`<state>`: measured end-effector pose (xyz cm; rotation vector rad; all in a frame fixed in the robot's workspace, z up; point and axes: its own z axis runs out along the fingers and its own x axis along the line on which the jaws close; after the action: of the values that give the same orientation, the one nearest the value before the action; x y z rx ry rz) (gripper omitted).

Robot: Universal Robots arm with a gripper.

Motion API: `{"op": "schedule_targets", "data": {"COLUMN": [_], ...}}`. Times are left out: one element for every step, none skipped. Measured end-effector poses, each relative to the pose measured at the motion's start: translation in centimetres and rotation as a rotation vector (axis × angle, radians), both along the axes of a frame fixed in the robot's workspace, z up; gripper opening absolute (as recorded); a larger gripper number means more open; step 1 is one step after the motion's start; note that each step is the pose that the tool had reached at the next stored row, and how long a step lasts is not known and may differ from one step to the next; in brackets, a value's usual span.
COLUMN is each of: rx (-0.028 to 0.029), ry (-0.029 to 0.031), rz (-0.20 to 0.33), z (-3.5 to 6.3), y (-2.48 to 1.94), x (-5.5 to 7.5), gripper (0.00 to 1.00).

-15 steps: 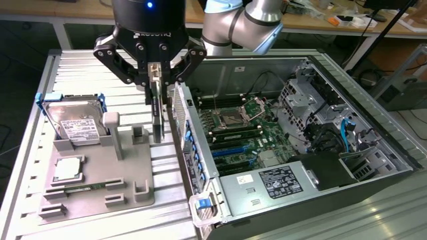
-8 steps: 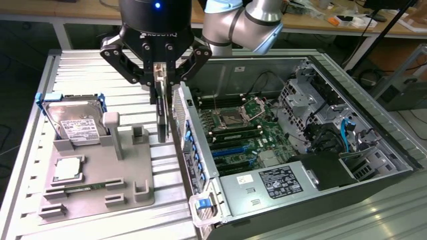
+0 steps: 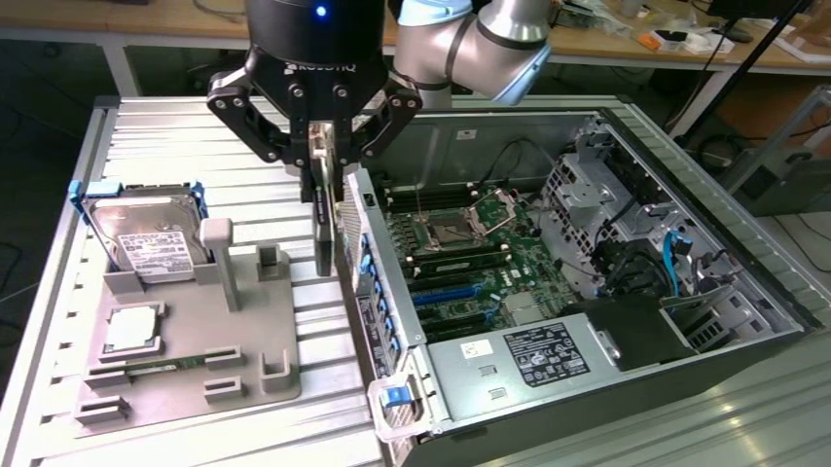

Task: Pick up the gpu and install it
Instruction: 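Pick up the gpu and move the gpu toward the slot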

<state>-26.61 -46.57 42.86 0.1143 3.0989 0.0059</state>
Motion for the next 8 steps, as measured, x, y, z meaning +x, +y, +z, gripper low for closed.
{"op": "schedule_targets", "data": {"rx": [0.0, 0.0, 0.0, 0.0, 0.0, 0.0, 0.0, -0.0001], "ry": [0.0001, 0.0001, 0.0, 0.0, 0.0, 0.0, 0.0, 0.0001], "rz": [0.0, 0.0, 0.0, 0.0, 0.0, 0.0, 0.0, 0.0], "z": [0.0, 0.0, 0.0, 0.0, 0.0, 0.0, 0.0, 0.01], "y": [0.0, 0.0, 0.0, 0.0, 0.0, 0.0, 0.0, 0.0], "x": [0.09, 0.17, 0.25, 0.33, 0.41, 0.49, 0.56, 0.63], "gripper": [0.27, 0.27, 0.27, 0.27, 0.27, 0.27, 0.27, 0.27]}}
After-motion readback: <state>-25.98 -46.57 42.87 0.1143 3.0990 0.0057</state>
